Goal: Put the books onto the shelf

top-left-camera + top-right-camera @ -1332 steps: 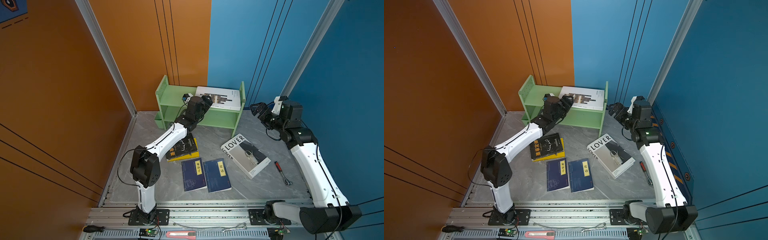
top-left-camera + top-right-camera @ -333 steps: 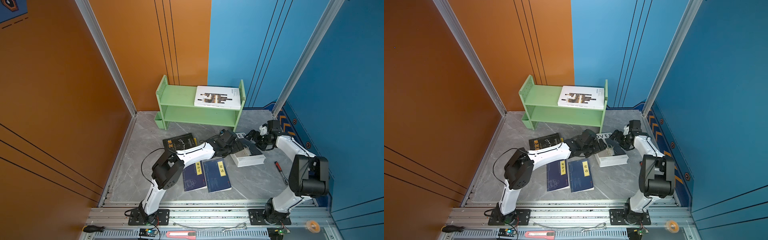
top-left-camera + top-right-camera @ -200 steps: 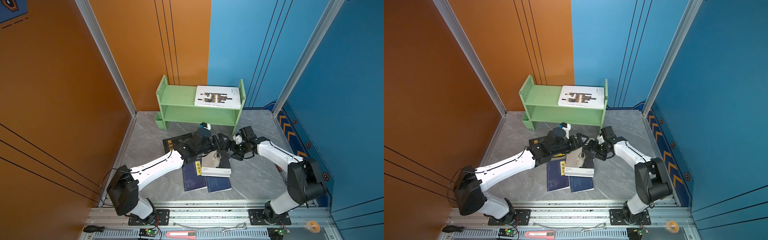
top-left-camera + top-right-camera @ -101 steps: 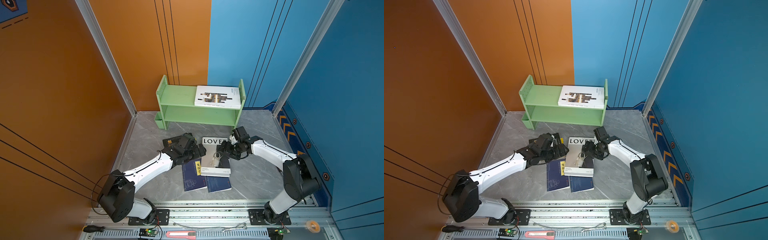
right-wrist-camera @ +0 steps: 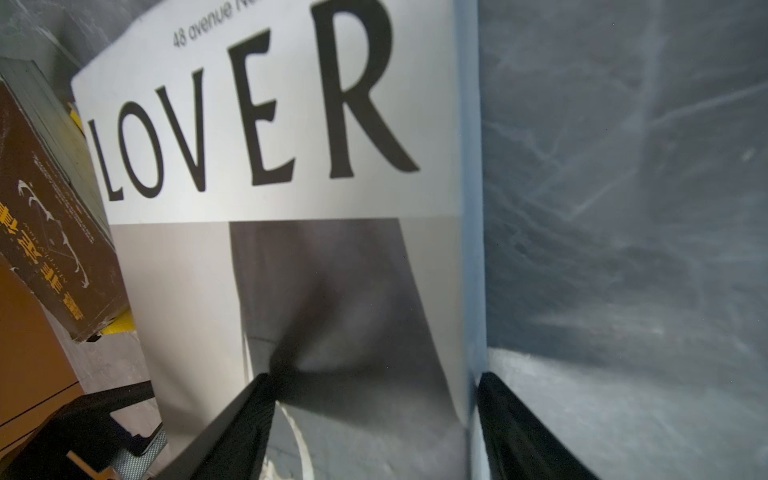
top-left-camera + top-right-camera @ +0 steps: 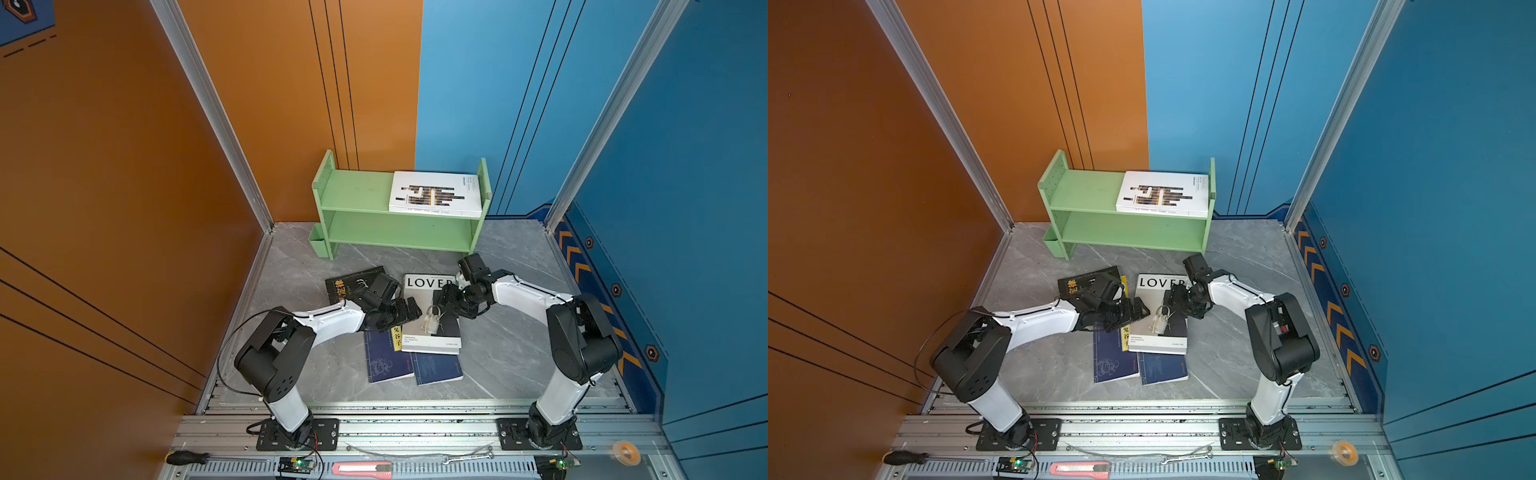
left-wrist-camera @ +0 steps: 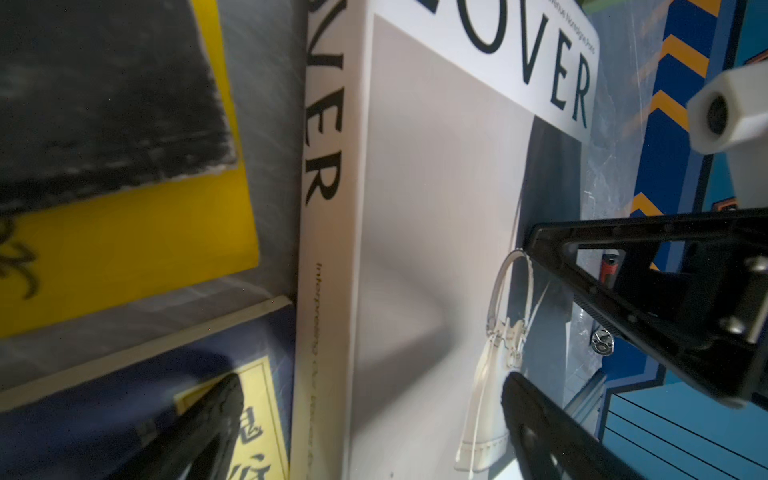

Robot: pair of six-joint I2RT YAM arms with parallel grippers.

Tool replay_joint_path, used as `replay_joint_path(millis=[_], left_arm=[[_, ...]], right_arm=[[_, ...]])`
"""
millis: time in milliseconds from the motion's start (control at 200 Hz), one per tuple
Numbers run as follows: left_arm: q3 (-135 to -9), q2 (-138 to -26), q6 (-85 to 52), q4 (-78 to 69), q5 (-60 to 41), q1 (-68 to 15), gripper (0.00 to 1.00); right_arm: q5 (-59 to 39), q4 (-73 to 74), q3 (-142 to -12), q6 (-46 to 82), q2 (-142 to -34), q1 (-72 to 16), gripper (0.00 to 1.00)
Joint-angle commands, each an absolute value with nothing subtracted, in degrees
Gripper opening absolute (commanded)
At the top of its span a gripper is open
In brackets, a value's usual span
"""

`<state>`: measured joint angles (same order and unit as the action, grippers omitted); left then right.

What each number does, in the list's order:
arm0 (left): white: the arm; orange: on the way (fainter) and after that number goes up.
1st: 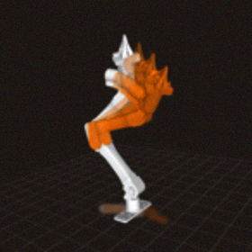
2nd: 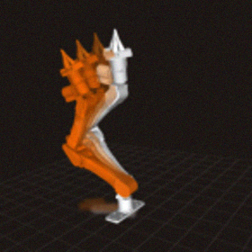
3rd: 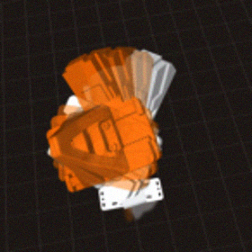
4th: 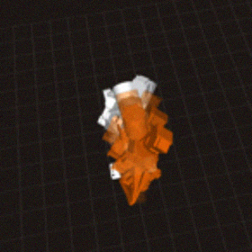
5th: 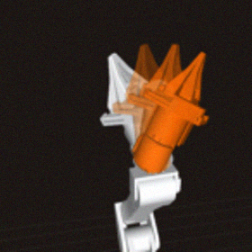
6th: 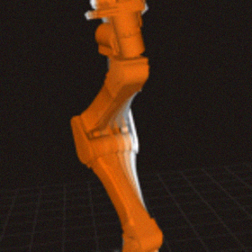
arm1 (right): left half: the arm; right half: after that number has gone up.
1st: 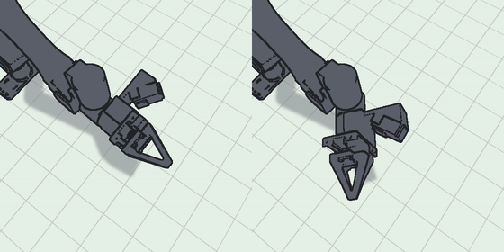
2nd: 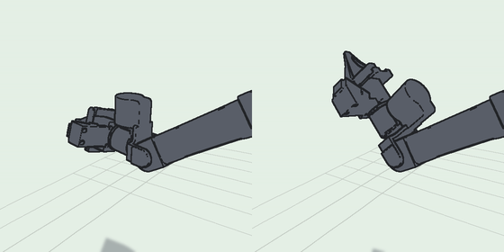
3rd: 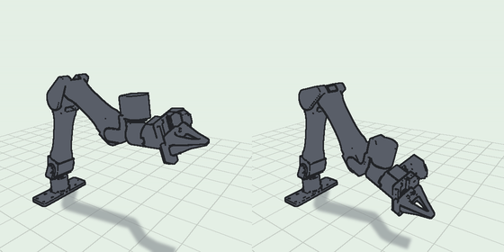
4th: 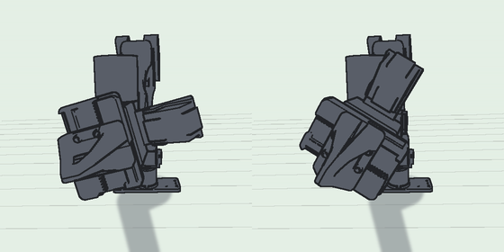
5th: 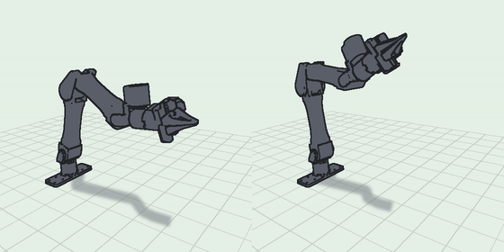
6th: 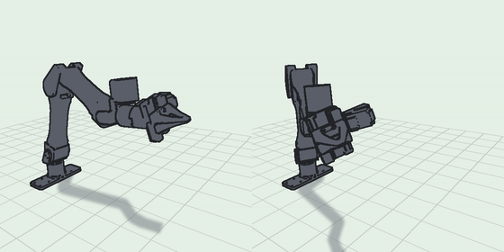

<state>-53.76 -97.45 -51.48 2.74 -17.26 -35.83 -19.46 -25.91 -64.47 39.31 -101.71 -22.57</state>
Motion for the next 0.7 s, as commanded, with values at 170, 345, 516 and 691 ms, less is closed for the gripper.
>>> replay_joint_path(millis=[170,345,516,691], left_arm=[[-55.3,-101.4,-55.3,-13.2,-27.4,-36.0,1.0],[-54.6,-98.6,-61.0,-25.1,-31.0,-36.1,1.0],[-54.7,-93.5,-63.1,-25.8,-30.1,-36.3,0.96],[-52.5,-90.4,-64.4,-25.8,-27.4,-36.9,0.93]], right_arm=[[-23.7,-24.3,-66.1,36.3,-105.9,-22.2,0.75],[-28.1,-21.2,-65.3,36.2,-105.9,-20.8,0.76],[-32.8,-16.8,-62.9,37.9,-104.5,-18.0,0.79],[-36.5,-13.3,-60.8,38.9,-104.0,-15.6,0.81]])
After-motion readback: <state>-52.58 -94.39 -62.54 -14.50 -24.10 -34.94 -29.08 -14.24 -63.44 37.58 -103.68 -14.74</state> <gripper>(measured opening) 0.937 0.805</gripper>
